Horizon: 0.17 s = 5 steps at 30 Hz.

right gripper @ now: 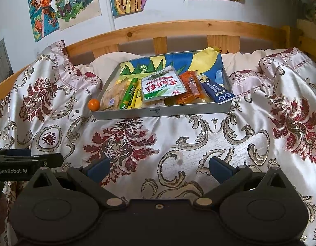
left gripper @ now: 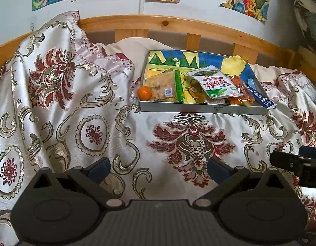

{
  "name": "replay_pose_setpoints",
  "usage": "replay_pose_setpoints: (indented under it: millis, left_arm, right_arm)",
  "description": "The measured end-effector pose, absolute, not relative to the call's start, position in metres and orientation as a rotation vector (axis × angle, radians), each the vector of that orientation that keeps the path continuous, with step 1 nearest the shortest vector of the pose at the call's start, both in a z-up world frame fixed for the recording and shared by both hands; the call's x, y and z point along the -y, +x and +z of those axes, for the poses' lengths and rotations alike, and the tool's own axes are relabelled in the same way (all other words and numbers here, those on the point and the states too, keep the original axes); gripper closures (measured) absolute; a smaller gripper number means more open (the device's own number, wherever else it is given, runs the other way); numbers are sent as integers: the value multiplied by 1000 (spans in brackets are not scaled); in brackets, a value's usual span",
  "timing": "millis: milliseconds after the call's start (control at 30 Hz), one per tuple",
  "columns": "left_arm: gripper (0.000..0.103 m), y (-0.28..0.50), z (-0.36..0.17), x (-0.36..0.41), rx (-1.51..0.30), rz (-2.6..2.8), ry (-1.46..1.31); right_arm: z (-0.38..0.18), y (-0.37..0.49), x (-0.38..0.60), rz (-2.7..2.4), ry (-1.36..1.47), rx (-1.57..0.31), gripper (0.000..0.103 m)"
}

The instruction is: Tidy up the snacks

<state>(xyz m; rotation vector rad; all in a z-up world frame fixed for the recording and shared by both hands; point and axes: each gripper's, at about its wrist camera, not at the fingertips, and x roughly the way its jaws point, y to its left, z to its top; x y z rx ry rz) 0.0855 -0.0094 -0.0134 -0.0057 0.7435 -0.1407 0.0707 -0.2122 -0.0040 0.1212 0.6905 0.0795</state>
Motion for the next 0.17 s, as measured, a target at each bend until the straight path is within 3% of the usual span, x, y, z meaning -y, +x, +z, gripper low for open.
replay_pose_setpoints:
  millis: [167]
  left_arm:
    - [1,86,-14,10,-749,-140,1]
  right_arm:
    - [-6,71,213,76,128,-699,1]
